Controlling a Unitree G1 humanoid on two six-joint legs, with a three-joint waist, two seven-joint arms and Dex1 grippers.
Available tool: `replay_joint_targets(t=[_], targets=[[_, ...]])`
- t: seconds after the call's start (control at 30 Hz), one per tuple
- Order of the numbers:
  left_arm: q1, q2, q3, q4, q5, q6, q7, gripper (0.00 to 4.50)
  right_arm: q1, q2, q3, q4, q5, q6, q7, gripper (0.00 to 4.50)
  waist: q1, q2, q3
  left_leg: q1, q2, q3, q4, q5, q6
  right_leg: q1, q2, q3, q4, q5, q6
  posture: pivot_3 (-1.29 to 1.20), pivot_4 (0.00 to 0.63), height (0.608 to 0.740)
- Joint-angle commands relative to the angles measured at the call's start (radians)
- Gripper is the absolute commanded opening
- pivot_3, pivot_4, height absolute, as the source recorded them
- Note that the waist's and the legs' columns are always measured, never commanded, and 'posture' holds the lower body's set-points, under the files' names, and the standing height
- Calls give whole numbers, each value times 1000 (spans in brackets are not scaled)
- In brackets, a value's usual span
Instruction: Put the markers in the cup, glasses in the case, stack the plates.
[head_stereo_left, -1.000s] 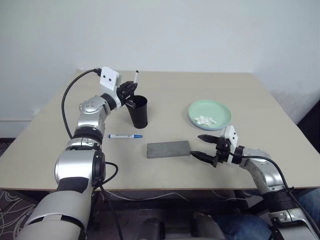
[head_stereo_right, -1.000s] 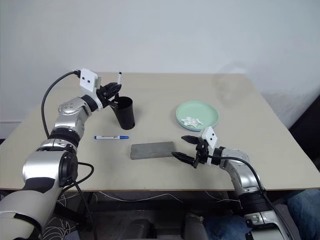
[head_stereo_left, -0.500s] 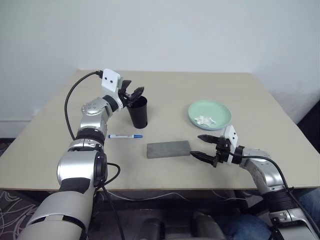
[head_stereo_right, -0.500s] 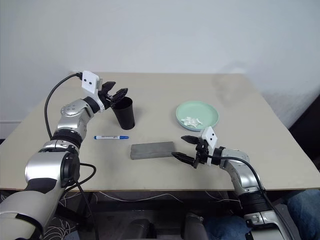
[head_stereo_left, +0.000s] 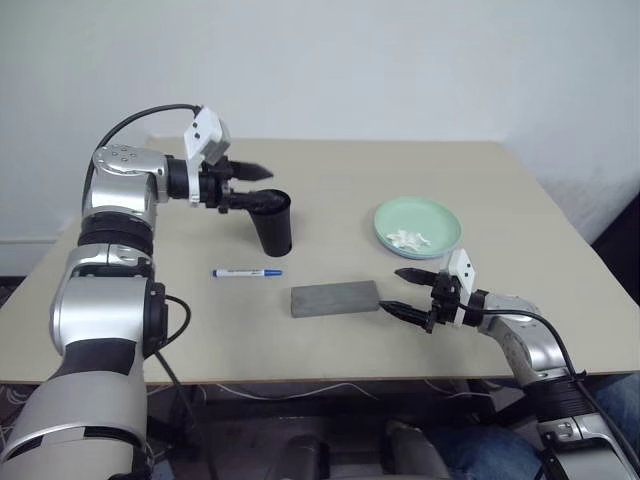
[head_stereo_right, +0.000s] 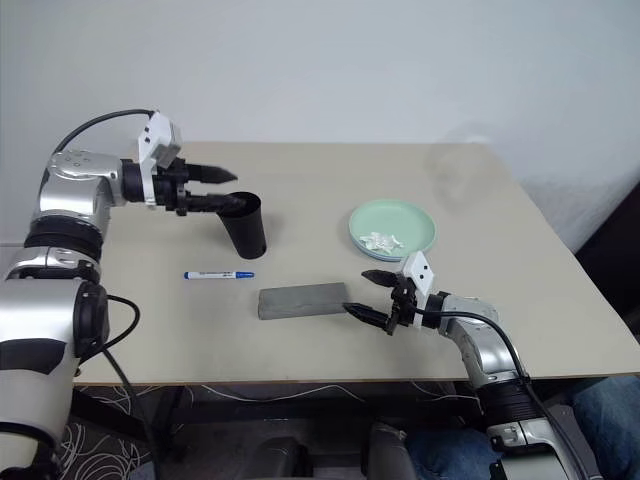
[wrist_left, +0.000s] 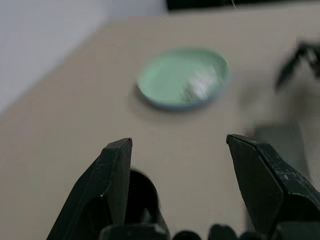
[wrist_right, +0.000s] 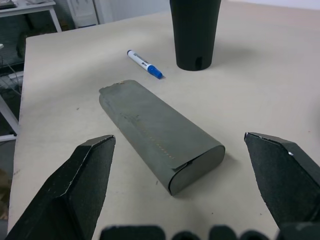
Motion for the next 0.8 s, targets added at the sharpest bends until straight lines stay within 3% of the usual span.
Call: replay_joint_targets(t=[0.03,0.17,0.4,0.8], targets=[[-25,34,-72,-11,82,-34,-53,3535,-36,5,-11,-2,-1,-27,5,4497,2,0,0,0,0,0,0,0,0,0,0,0,0,0,0,0,0,721],[-13,52,-195,33,220,-115,-52,4470,-53,17,-5,21,-5,-35,6,4497,2,0,0,-1,0,0,0,0,0,0,-1,0,0,0,0,0,0,721],[-8,1,-309,123,369,-183,83,4470,-63,23,-5,37,-9,-42,7,4497,3,-1,0,-3,0,-1,0,0,0,-2,-1,0,0,0,0,0,0,721],[7,-73,-322,208,440,-126,202,4470,-13,-1,-23,-11,-6,-27,-17,4497,3,-1,0,-2,0,0,0,0,1,-2,-1,0,0,0,0,0,0,721]])
